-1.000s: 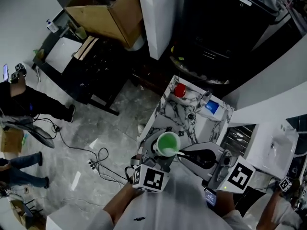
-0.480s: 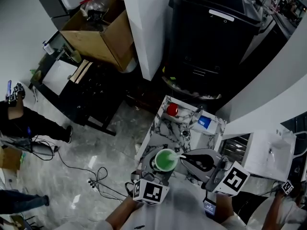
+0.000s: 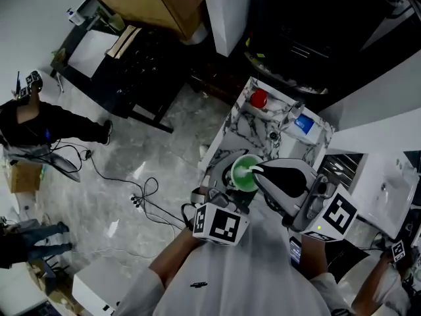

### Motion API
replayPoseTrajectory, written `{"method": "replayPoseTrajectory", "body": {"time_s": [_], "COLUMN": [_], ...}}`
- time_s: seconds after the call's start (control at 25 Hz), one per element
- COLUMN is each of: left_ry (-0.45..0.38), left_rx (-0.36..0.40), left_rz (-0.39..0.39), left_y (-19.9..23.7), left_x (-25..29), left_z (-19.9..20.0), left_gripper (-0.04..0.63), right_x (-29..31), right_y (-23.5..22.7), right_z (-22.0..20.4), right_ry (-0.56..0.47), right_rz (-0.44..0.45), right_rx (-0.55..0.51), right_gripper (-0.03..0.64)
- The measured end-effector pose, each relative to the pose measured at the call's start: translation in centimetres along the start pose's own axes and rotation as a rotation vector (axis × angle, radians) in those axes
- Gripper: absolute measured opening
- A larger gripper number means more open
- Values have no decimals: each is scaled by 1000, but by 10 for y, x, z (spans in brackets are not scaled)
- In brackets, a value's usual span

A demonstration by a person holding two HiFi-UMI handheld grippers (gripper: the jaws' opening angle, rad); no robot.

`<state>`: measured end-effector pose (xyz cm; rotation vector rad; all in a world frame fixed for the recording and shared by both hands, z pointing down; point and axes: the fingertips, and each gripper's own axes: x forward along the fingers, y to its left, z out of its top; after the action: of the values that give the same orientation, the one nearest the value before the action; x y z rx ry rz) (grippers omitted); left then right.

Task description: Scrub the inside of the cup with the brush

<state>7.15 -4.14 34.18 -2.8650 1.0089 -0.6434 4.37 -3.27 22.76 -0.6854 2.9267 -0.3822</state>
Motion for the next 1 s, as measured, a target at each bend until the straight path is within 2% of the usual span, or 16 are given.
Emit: {"method": "replayPoseTrajectory", "body": {"time_s": [0.12, 0.24, 0.4, 0.64, 0.84, 1.0], "left_ry": [13, 18, 19, 23, 40, 49], "left_rx": [-12, -15, -8, 9, 11, 21], "left_rz": [-5, -6, -9, -17, -38, -69], "left_y": [-1, 3, 3, -5, -10, -20], "left_x": [-5, -6, -9, -10, -9, -7], "left_z": [-4, -5, -6, -6, -8, -10], "left_gripper": [239, 240, 241, 241, 240, 241], "right_x": [0, -8, -20, -30, -29, -28], "right_y": [14, 16, 14, -8, -13, -16], "right_z": [-12, -17, -26, -33, -35, -37], "right_ry": [46, 68, 123, 151, 101, 8], "right_rz": [50, 62, 53, -12, -56, -83], "right_rx": [1, 12, 43, -39, -25, 45], "right_gripper": [18, 18, 20, 20, 20, 20]}}
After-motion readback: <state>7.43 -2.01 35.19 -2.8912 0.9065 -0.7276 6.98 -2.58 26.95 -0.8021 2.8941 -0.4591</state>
